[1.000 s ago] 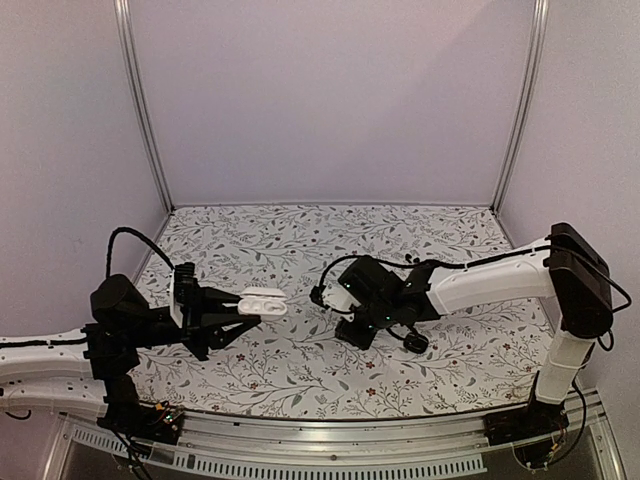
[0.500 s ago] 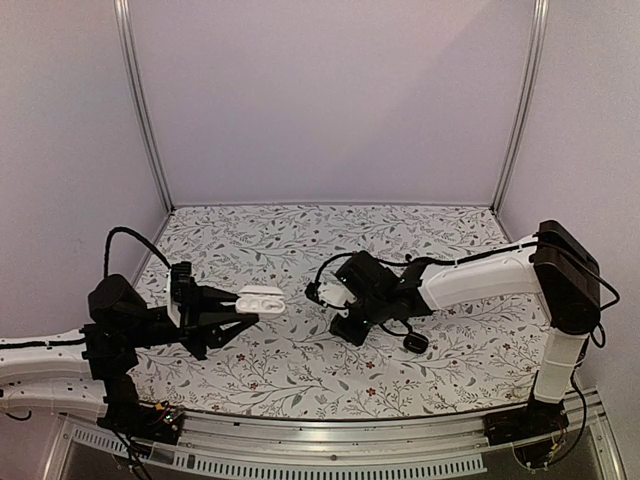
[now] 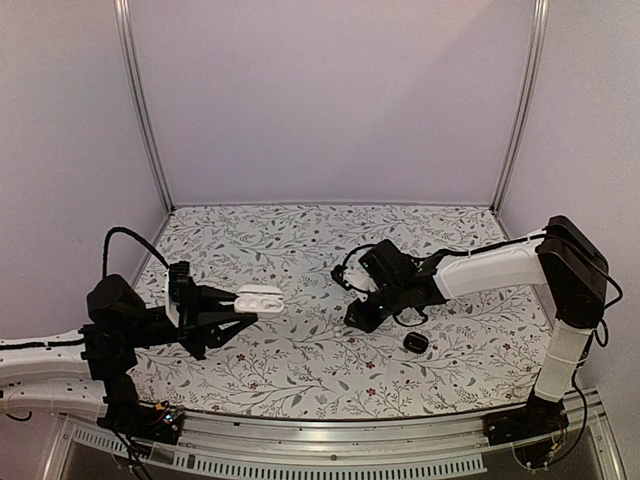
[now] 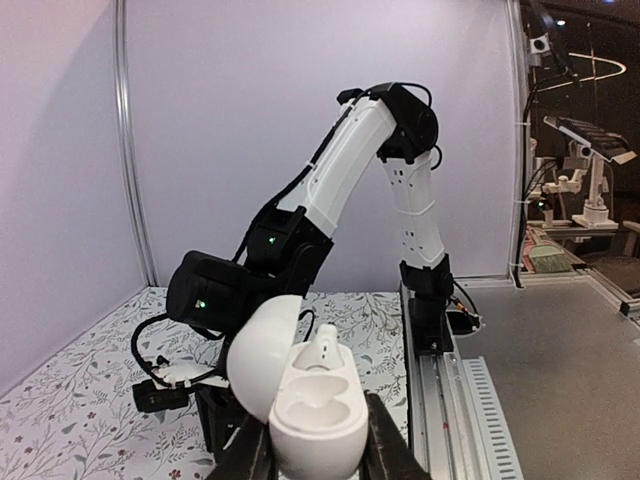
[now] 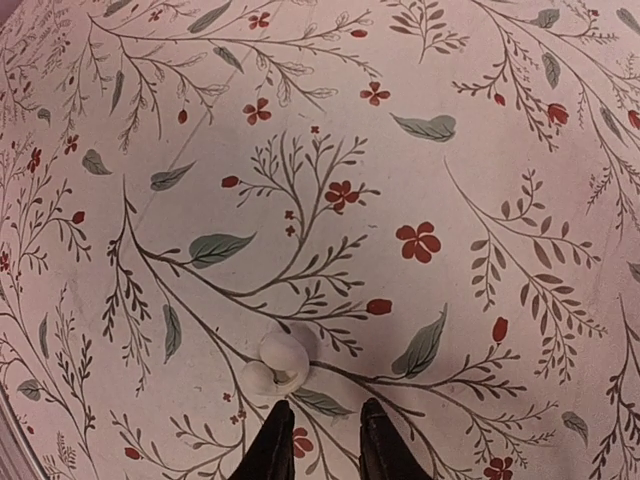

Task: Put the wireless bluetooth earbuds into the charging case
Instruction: Pick up the left earbud from the center of the board.

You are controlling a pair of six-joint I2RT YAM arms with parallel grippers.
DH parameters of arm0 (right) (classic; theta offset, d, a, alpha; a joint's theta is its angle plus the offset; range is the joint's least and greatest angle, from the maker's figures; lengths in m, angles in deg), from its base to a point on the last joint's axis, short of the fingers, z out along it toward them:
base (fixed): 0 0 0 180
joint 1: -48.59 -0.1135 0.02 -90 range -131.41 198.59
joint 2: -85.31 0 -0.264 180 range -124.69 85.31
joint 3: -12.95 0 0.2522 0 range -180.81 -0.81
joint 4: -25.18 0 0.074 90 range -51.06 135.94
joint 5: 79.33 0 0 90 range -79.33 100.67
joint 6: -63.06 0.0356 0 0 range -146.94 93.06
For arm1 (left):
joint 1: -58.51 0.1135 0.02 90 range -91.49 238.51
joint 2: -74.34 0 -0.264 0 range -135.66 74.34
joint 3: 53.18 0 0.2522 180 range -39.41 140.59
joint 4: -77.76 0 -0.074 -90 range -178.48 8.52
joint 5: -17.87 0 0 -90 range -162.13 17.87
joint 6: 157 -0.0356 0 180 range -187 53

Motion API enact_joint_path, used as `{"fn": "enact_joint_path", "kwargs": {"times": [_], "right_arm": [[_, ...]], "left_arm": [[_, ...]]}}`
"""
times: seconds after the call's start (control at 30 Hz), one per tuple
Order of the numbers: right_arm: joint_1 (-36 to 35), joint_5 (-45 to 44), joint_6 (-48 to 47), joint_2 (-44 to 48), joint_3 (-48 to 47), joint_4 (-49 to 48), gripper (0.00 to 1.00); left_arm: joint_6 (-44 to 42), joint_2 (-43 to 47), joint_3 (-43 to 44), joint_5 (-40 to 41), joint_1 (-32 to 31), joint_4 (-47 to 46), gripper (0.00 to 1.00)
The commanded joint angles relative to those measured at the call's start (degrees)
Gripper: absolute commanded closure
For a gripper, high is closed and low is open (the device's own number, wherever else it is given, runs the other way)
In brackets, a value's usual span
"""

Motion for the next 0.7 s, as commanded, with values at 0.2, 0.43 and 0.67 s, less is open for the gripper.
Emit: {"fn": "enact_joint_path", "kwargs": {"times": [0.2, 0.43, 0.67], "right_arm": [[-0.31, 2.59, 4.09, -1.65, -1.41, 0.04, 0.8], [-0.3, 3.18, 3.86, -3.63, -1.95, 0.67, 0.82], [-0.3, 2.85, 3.76, -5.92, -3.09, 0.6, 0.83]], "left_arm": [[0.07, 0.43, -0.38, 0.57, 0.66, -0.11, 1.0], [-0.07, 0.41, -0.45, 0.7, 0.65, -0.26, 1.0], [-0.17, 0.08, -0.36, 0.66, 0.72, -0.46, 1.0]]}}
